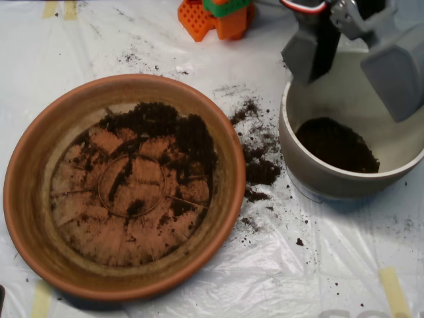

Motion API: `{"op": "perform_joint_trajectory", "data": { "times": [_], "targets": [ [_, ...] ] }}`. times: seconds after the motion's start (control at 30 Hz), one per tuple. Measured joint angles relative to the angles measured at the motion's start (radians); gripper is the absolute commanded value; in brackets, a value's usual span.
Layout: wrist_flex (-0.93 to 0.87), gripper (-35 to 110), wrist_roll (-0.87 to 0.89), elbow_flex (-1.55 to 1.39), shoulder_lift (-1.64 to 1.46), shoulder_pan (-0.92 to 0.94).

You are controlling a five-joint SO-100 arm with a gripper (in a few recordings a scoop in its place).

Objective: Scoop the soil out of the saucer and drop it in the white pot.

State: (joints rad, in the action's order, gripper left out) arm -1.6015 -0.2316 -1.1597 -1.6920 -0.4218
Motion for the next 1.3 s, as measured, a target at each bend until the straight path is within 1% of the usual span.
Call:
{"op": "perform_joint_trajectory", "data": {
  "times": [0.33,0.53,0.67,0.83,1.13,1.3],
  "targets": [
    [-0.120,39,0.032,0.252,-0.002,0.000],
    [-0.135,38,0.041,0.281,-0.020,0.035],
    [-0.138,37,0.035,0.272,-0.129,0.051],
    [-0.100,37,0.035,0.114,-0.333,0.046],
    [0.046,37,0.035,-0.347,-0.703,0.104],
    [0.095,37,0.048,-0.492,-0.839,0.121]
  ]
}}
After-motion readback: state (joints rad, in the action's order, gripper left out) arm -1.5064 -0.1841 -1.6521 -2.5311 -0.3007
